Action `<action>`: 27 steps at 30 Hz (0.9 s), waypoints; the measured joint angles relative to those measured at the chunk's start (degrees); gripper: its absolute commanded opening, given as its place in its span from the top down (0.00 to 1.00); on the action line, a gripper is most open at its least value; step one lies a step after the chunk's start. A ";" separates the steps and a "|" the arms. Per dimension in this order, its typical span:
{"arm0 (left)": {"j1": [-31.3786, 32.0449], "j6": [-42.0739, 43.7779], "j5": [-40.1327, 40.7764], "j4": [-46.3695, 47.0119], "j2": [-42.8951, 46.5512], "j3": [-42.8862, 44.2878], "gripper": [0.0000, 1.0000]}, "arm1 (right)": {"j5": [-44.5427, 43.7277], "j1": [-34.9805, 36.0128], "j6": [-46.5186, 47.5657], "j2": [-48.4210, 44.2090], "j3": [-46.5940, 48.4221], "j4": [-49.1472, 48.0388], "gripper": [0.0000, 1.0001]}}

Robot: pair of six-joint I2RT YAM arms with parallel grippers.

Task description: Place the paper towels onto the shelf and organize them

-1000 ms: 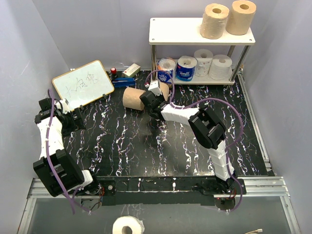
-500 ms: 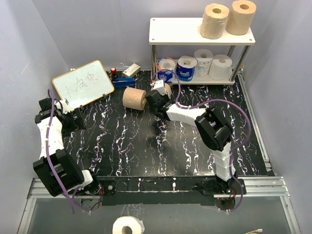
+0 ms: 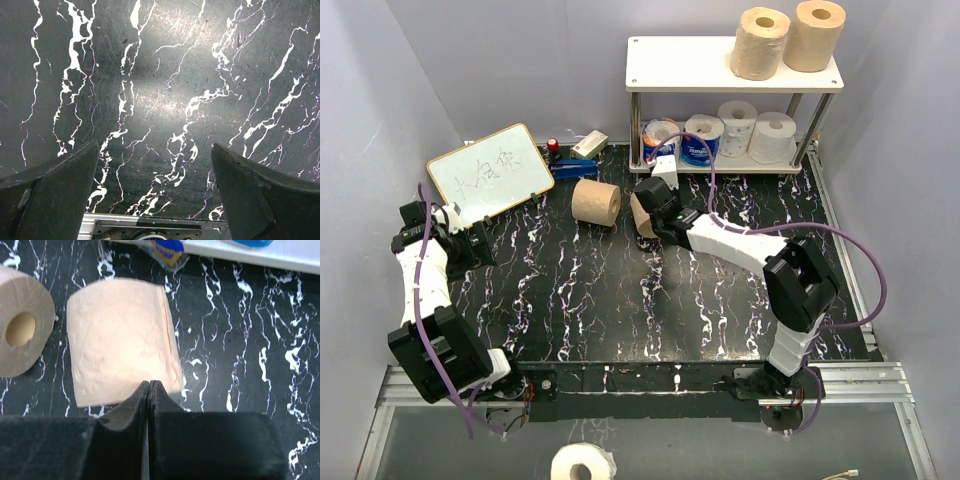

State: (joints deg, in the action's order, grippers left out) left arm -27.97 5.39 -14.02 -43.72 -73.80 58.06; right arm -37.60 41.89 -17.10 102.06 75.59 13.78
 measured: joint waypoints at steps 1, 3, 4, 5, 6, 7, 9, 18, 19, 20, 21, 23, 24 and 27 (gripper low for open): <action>0.00 0.00 0.00 0.00 0.00 0.00 0.07 | 0.31 0.00 -0.52 -0.35 -0.31 0.68 1.00; 0.00 0.00 -0.02 -0.02 0.00 0.00 0.07 | 0.92 0.11 -1.51 -1.05 -1.11 2.47 0.82; 0.00 0.00 -0.02 0.00 0.00 0.00 0.07 | 1.18 0.11 -1.97 -1.40 -1.57 3.08 0.68; 0.00 0.00 -0.04 0.00 0.00 0.00 0.07 | 1.29 0.15 -2.56 -1.86 -2.21 3.85 0.43; 0.00 0.00 -0.07 0.00 0.00 0.00 0.07 | 1.40 0.17 -2.95 -2.25 -2.78 4.81 0.32; 0.00 0.00 -0.11 0.00 0.00 0.00 0.07 | 1.42 0.26 -3.48 -2.58 -3.39 5.64 0.25; 0.00 0.00 -0.15 0.00 0.00 0.00 0.07 | 1.38 0.48 -3.78 -2.95 -4.22 7.30 0.11; 0.00 0.02 -0.20 0.00 0.00 0.00 0.07 | -2.62 0.81 -1.75 -3.02 -4.66 10.08 0.09; 0.00 0.02 -0.20 0.00 0.00 0.00 0.07 | -3.21 0.81 -0.96 -3.02 -4.70 9.84 0.09; 0.00 0.02 -0.20 0.00 0.00 0.00 0.07 | -3.76 0.83 -0.26 -3.02 -4.83 9.38 0.09; 0.00 0.02 -0.20 -0.02 0.00 0.00 0.07 | -4.33 0.83 0.46 -2.89 -4.90 8.85 0.09; 0.00 0.02 -0.20 -0.02 0.00 0.00 0.07 | -5.53 0.81 1.95 -1.92 -4.90 7.10 0.09; 0.00 0.02 -0.20 0.00 0.00 0.00 0.07 | -5.99 0.81 2.45 -1.22 -4.90 6.32 0.09; 0.00 0.02 -0.20 0.00 0.00 0.00 0.07 | -7.30 0.81 3.82 2.19 -4.90 4.15 0.09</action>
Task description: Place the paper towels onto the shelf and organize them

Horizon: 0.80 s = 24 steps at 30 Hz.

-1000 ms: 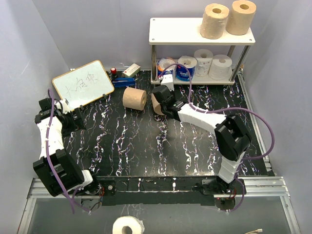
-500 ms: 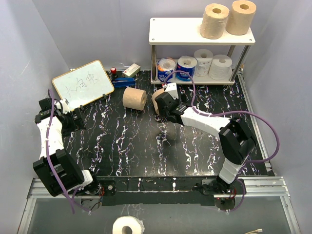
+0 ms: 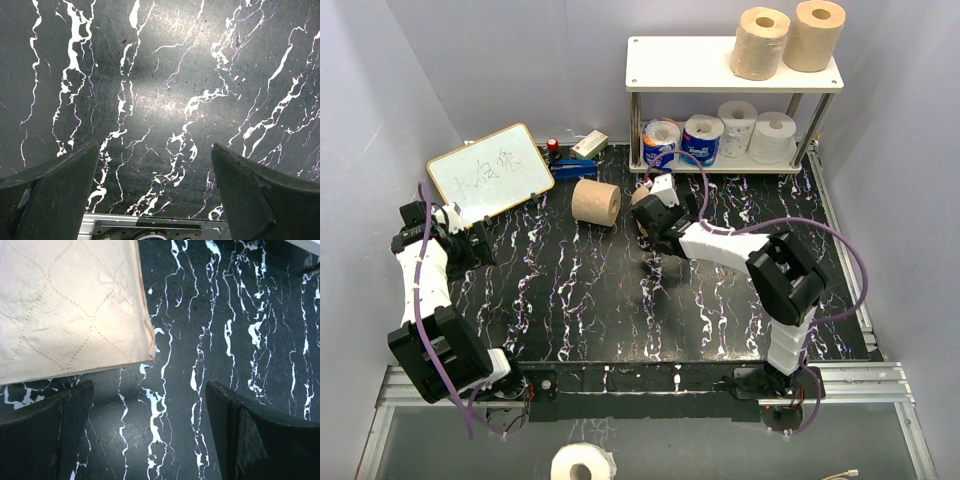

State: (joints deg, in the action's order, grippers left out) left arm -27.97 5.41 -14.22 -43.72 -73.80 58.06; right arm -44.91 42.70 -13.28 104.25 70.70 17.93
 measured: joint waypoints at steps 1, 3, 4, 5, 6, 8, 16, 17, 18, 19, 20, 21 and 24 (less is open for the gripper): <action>0.00 0.00 0.00 -0.02 0.00 0.00 0.07 | -0.24 0.00 0.37 1.18 0.00 -0.63 0.09; 0.00 0.00 0.00 -0.02 0.00 0.00 0.07 | -0.31 0.00 1.01 2.89 -0.02 -1.49 0.09; 0.00 0.00 0.00 -0.02 0.00 0.00 0.07 | -0.37 0.00 1.22 3.63 -0.02 -2.01 0.10; 0.00 0.00 0.00 -0.02 0.00 0.00 0.07 | -0.42 0.00 1.36 3.98 -0.02 -2.43 0.10; 0.00 0.00 0.00 -0.02 0.00 0.00 0.07 | -0.42 0.00 1.44 4.31 -0.02 -3.02 0.11; 0.00 0.00 0.00 -0.02 0.00 0.00 0.07 | -0.63 0.00 1.86 4.90 0.00 -4.35 0.14; 0.00 0.00 0.02 -0.02 -0.04 0.00 0.07 | -0.94 0.00 4.13 7.15 1.66 -6.64 0.34; 0.00 0.00 0.02 0.00 -0.04 0.00 0.07 | -1.03 0.00 4.42 7.26 1.99 -6.93 0.38; 0.00 -0.02 0.02 0.00 -0.04 0.00 0.07 | -1.07 0.00 4.68 7.39 2.27 -7.41 0.42; 0.00 -0.02 0.02 -0.02 -0.07 0.00 0.07 | -1.11 0.00 4.92 7.56 2.64 -7.74 0.47; 0.00 0.00 0.02 0.00 -0.11 0.00 0.07 | -1.11 -0.02 5.31 7.82 3.06 -8.07 0.52; 0.00 0.00 0.02 0.00 -0.20 0.00 0.07 | -1.09 -0.02 5.57 8.09 3.39 -8.44 0.55; 0.00 -0.02 0.04 0.00 -0.59 0.00 0.07 | -1.01 -0.02 6.08 8.83 3.89 -9.46 0.58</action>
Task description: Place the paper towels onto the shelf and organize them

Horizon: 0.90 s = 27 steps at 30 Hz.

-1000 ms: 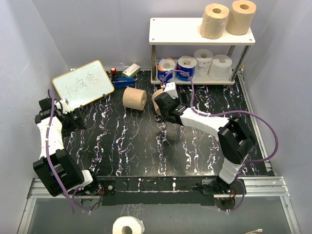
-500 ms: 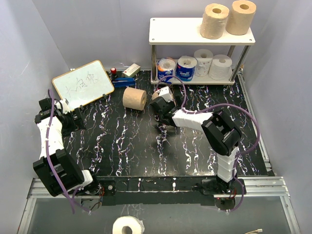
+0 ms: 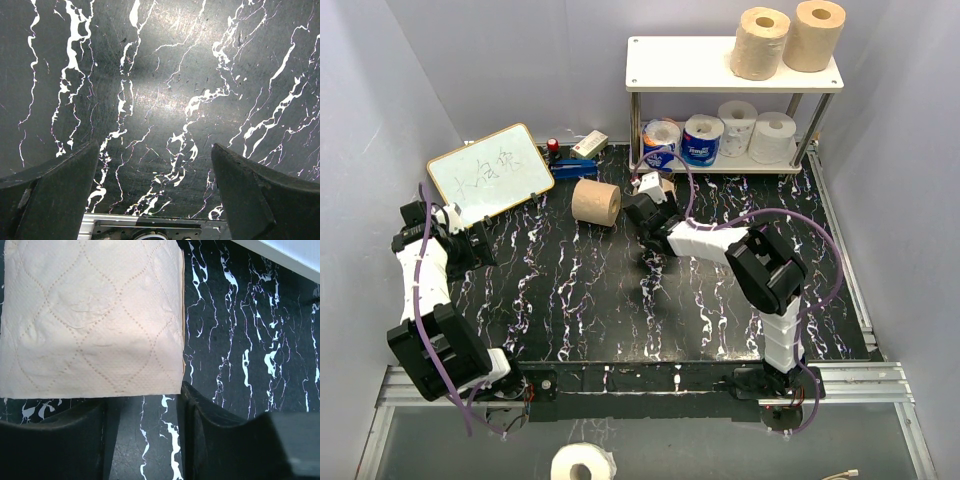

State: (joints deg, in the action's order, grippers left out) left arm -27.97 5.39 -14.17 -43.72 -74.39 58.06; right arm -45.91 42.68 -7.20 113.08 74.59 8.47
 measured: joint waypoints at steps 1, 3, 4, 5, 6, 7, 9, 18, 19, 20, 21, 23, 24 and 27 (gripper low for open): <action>0.00 0.02 0.00 0.00 -0.09 0.00 0.07 | 0.00 0.00 0.15 0.17 0.00 -0.17 0.58; 0.00 0.00 0.00 0.00 -0.13 0.00 0.07 | -0.02 -0.04 0.50 0.52 0.00 -0.90 0.67; 0.00 0.00 0.00 0.00 -0.13 0.00 0.07 | -0.02 -0.04 0.72 0.68 0.00 -1.16 0.73; 0.00 0.00 0.00 0.00 -0.15 0.00 0.07 | -0.02 -0.09 0.94 0.81 0.00 -1.44 0.82; 0.00 0.00 0.00 0.00 -0.15 0.00 0.07 | -0.04 -0.11 1.14 0.94 0.00 -1.75 0.89; 0.00 0.00 0.00 0.00 -0.15 0.00 0.07 | -0.11 -0.15 1.07 1.20 0.00 -2.58 0.98; 0.00 0.00 0.00 0.00 -0.17 0.00 0.07 | -0.17 -0.28 1.44 1.51 0.00 -3.41 1.00; 0.00 0.00 0.02 0.00 -0.35 0.00 0.07 | 1.03 -1.11 0.63 0.81 -2.56 -4.37 1.00; 0.00 0.00 0.02 0.00 -0.35 0.00 0.07 | 1.49 -1.18 0.35 0.09 -3.39 -4.24 1.00; 0.00 0.00 0.02 0.00 -0.35 0.00 0.07 | 2.01 -1.18 -0.07 -0.76 -4.07 -3.91 1.00; 0.00 0.00 0.02 0.00 -0.35 0.00 0.07 | 2.73 -1.20 -0.55 -1.86 -4.72 -3.48 1.00; 0.00 0.00 0.02 0.00 -0.35 0.00 0.07 | 4.63 -1.25 -1.92 -4.83 -5.86 -2.36 1.00; 0.00 0.00 0.02 0.00 -0.35 0.00 0.07 | 5.77 -1.29 -2.75 -6.67 -6.19 -1.77 1.00; 0.00 0.00 0.02 0.00 -0.37 0.00 0.07 | 9.51 -1.49 -5.81 -11.91 -6.25 -0.55 1.00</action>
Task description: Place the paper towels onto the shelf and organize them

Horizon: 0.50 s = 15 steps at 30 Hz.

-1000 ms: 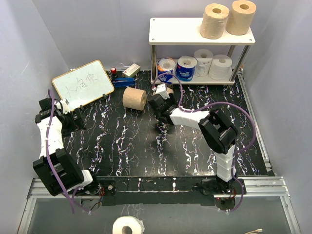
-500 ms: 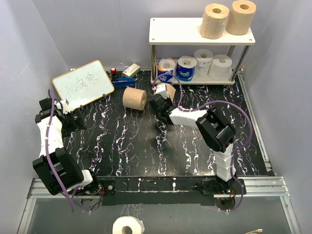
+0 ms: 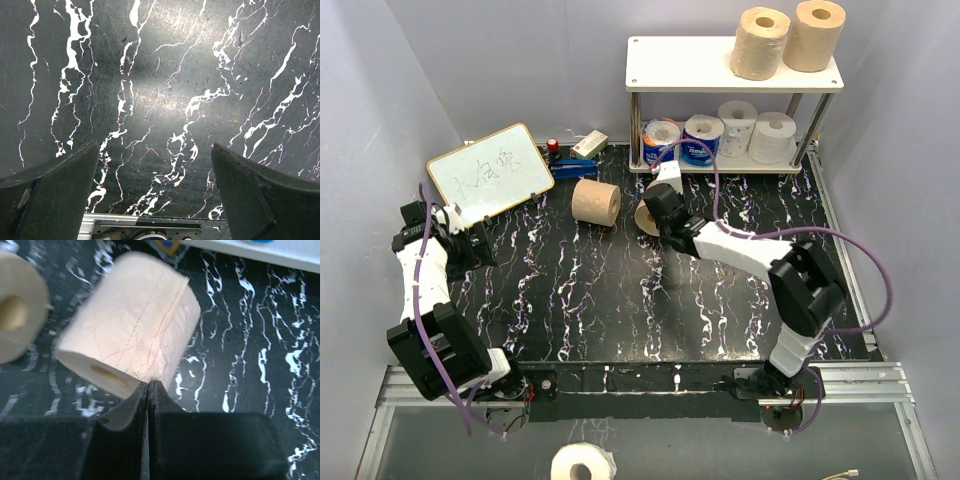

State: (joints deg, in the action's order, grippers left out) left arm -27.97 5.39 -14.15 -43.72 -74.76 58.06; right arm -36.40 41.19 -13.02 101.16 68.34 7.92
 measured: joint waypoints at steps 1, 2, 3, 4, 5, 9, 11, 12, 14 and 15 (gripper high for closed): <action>0.00 0.00 0.00 0.00 0.00 0.00 0.07 | 1.33 0.00 -1.16 -1.79 -0.02 0.22 1.00; 0.00 0.00 0.00 0.00 0.00 0.00 0.07 | 2.64 0.00 -2.40 -3.61 -0.02 0.48 1.00; 0.00 0.00 0.00 0.00 0.02 0.00 0.07 | 3.91 0.00 -3.69 -5.20 -0.07 0.79 1.00; 0.00 0.00 0.00 0.00 0.00 0.00 0.07 | 5.07 0.00 -4.87 -6.54 -0.22 0.96 1.00; 0.00 0.00 0.00 0.00 0.00 0.00 0.07 | 6.19 0.00 -6.16 -7.69 -0.33 1.22 1.00; 0.00 0.00 0.00 0.00 0.00 0.00 0.07 | 10.16 0.00 -9.84 -9.86 -0.31 2.49 1.00; 0.00 0.00 0.00 0.00 0.00 0.00 0.07 | 11.45 0.00 -11.04 -9.94 -0.24 4.33 0.94; 0.00 0.00 -0.02 0.00 0.00 0.00 0.07 | 12.00 0.00 -11.41 -9.94 -0.20 5.68 0.80; 0.00 0.00 -0.02 0.00 0.00 0.00 0.07 | 12.72 0.00 -12.20 -9.94 0.15 8.76 0.43; 0.00 0.00 -0.02 0.00 0.00 0.00 0.07 | 13.09 0.00 -12.52 -9.94 0.63 10.29 0.36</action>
State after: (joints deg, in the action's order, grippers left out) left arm -27.97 5.39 -14.17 -43.72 -74.76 58.06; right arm -23.31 41.19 -25.54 91.22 68.97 18.22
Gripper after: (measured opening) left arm 0.928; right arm 0.331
